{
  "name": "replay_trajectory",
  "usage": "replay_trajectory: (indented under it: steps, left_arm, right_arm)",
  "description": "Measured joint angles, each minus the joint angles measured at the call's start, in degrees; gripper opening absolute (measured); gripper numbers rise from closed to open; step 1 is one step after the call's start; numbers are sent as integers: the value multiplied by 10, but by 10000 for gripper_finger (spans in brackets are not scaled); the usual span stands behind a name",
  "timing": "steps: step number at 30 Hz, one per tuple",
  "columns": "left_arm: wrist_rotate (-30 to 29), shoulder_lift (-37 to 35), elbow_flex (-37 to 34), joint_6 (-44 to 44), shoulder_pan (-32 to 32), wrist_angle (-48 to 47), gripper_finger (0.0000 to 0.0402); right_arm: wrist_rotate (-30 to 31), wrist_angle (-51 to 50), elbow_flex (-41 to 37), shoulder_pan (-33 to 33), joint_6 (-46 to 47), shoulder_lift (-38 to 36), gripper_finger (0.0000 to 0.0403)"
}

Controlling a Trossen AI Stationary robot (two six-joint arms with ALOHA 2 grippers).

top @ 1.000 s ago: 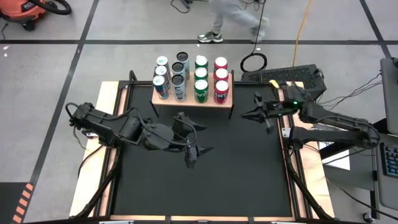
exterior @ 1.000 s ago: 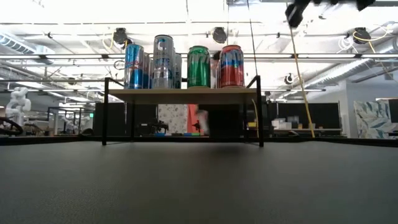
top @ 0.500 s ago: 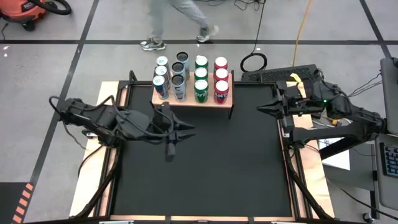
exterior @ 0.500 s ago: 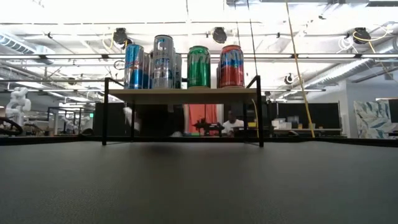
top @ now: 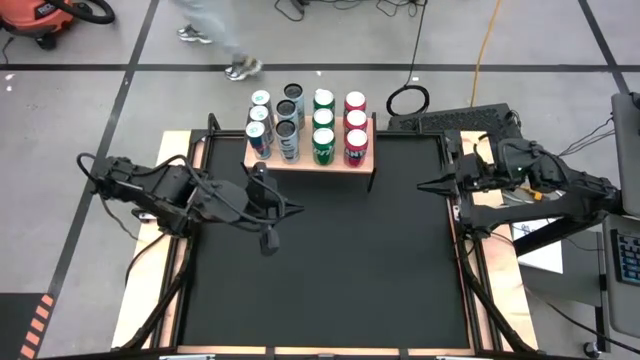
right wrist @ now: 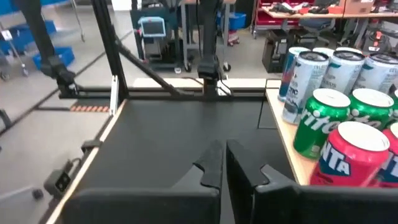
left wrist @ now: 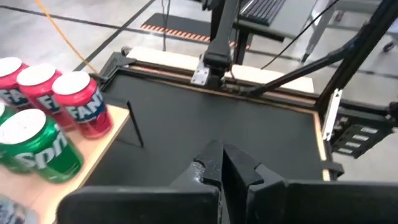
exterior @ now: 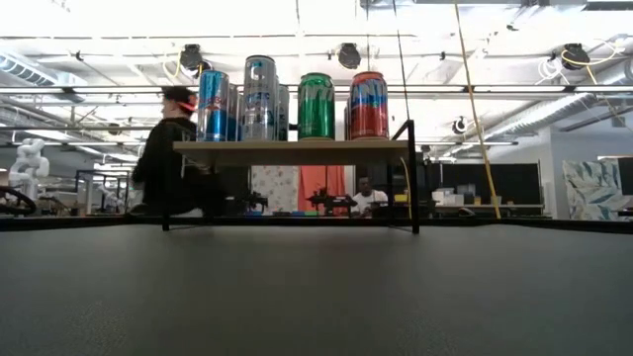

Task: Place canned beverage on shelf
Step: Return to Home Position

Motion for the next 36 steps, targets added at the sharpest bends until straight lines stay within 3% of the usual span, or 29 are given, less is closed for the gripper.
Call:
replay_trajectory:
  steps: [6, 13, 18, 24, 28, 36]
  left_arm:
    - [0, -8, -39, 2, -7, -1, 1]
    - [5, -48, -140, -9, -10, 35, 0]
    - [16, -116, -234, -15, 4, 65, 0]
    - [23, -221, -402, -1, -1, 211, 0]
    - [45, -282, -500, 0, -10, 296, 0]
    - [55, -376, -597, 19, -26, 290, 0]
  right_arm:
    - [-1, -25, 0, 0, -39, -21, 0]
    - [-31, -15, -27, 0, -45, -79, 0]
    - [-28, 42, -114, 0, -29, -160, 0]
    - [20, 61, -210, 0, -15, -225, 0]
    - [32, 143, -287, 0, 7, -251, 0]
    - [55, 340, -438, 0, 57, -246, 0]
